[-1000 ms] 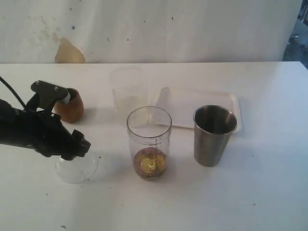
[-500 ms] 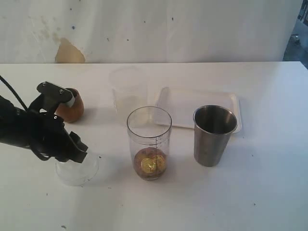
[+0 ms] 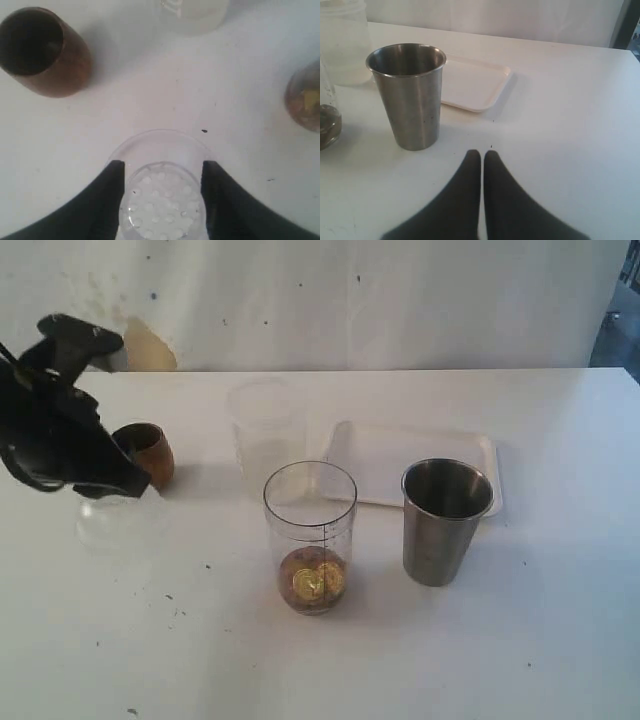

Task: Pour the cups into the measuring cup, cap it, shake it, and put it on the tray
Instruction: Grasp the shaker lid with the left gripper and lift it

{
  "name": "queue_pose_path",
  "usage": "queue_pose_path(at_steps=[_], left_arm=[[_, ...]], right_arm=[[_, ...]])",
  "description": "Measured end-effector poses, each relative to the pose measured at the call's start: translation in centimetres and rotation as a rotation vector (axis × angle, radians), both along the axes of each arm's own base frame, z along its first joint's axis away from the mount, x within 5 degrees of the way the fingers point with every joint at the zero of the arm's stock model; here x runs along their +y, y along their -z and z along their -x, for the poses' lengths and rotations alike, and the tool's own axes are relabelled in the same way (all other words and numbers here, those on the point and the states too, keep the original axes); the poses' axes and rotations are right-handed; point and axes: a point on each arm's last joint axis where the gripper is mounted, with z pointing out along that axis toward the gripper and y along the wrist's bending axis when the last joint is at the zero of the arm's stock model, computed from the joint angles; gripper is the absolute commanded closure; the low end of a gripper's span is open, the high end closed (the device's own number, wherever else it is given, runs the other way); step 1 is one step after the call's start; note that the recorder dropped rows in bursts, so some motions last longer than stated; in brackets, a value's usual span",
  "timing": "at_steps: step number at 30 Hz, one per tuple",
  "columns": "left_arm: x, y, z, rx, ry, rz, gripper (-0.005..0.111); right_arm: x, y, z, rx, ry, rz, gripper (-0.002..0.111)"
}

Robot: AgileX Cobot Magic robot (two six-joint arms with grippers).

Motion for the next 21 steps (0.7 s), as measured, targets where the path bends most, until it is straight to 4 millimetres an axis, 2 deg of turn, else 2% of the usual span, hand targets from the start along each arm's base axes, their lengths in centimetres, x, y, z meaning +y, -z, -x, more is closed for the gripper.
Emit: queue_pose_path(at_steps=[8, 10, 11, 12, 15, 17, 21], left_arm=[[-2.1, -7.2, 0.5, -0.013, 0.048, 0.232, 0.107], [-3.0, -8.8, 0.7, -0.044, 0.085, 0.275, 0.107], [-4.2, -10.0, 1.2, -0.067, 0.128, 0.305, 0.107], [-4.9, -10.4, 1.5, -0.074, 0.152, 0.314, 0.107], [-6.9, -10.7, 1.8, -0.071, 0.213, 0.325, 0.107], [-9.4, -9.5, 1.6, -0.024, 0.251, 0.308, 0.107], [-11.6, -7.2, 0.1, 0.039, 0.260, 0.251, 0.107]], right_arm=[[0.0, 0.0, 0.0, 0.000, 0.000, 0.000, 0.106], [0.0, 0.0, 0.0, 0.000, 0.000, 0.000, 0.106], [0.0, 0.0, 0.0, 0.000, 0.000, 0.000, 0.106], [0.0, 0.0, 0.0, 0.000, 0.000, 0.000, 0.106], [0.0, 0.0, 0.0, 0.000, 0.000, 0.000, 0.106], [0.0, 0.0, 0.0, 0.000, -0.001, 0.002, 0.106], [0.0, 0.0, 0.0, -0.001, -0.003, 0.010, 0.106]])
